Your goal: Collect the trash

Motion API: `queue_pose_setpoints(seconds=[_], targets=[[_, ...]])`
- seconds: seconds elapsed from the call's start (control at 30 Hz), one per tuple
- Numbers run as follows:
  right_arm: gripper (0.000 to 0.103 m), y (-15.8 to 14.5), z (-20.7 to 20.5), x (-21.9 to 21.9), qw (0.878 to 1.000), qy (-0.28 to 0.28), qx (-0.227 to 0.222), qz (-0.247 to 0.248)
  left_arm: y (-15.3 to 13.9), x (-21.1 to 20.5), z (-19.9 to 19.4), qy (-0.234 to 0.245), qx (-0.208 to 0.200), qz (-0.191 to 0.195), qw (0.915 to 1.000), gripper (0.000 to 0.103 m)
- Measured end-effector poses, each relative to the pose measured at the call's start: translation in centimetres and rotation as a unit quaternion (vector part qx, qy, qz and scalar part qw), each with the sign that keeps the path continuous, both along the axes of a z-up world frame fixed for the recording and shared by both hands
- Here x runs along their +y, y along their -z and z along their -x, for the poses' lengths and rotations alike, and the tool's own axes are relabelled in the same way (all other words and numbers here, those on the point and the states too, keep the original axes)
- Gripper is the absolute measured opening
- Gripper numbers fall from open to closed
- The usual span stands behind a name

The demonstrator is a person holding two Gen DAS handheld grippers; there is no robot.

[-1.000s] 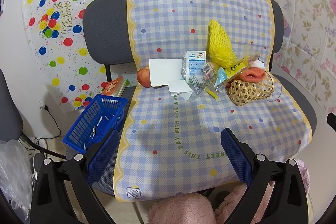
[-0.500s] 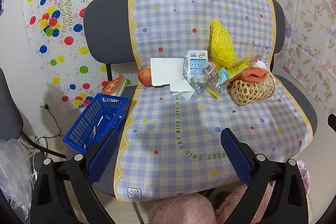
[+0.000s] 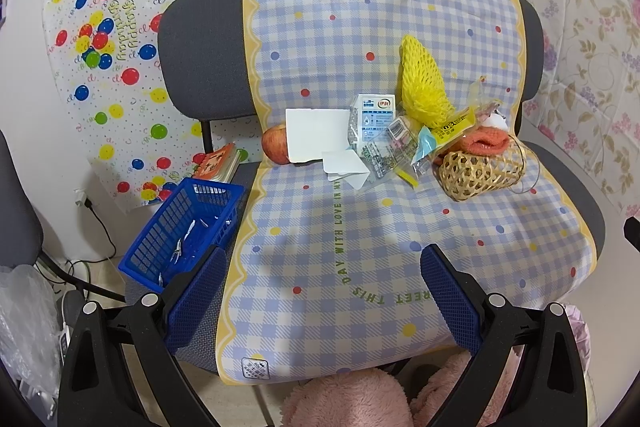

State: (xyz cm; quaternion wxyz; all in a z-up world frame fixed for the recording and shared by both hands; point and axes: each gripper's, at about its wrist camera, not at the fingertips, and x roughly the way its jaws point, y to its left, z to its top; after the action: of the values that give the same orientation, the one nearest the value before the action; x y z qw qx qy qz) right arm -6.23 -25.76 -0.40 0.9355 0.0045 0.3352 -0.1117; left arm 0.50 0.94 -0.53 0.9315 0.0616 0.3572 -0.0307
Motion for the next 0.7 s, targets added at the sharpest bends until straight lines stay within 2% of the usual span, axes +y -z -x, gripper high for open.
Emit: queue_pose_setpoints(seconds=[0.23, 0.37, 0.47, 0.7], targets=[[0.097, 0.9, -0.3, -0.2, 1.000, -0.002, 0.005, -0.009, 0.8, 0.1, -0.6, 0.012, 0.014, 0.004, 0.9998, 0.096], [0.097, 1.6, -1.4, -0.4, 0.999, -0.021, -0.001, -0.028, 1.4, -0.2, -1.7, 0.019, 0.022, 0.008, 0.9995, 0.096], [0.097, 1.6, -2.5, -0.4, 0.999, -0.033, -0.008, -0.026, 1.6, -0.5, -2.6, 0.022, 0.026, 0.010, 0.9994, 0.096], [0.097, 0.5, -5.5, -0.7, 0.997, -0.043, -0.045, -0.041, 1.1, -1.8, -5.8, 0.010, -0.011, -0.052, 0.9985, 0.096]])
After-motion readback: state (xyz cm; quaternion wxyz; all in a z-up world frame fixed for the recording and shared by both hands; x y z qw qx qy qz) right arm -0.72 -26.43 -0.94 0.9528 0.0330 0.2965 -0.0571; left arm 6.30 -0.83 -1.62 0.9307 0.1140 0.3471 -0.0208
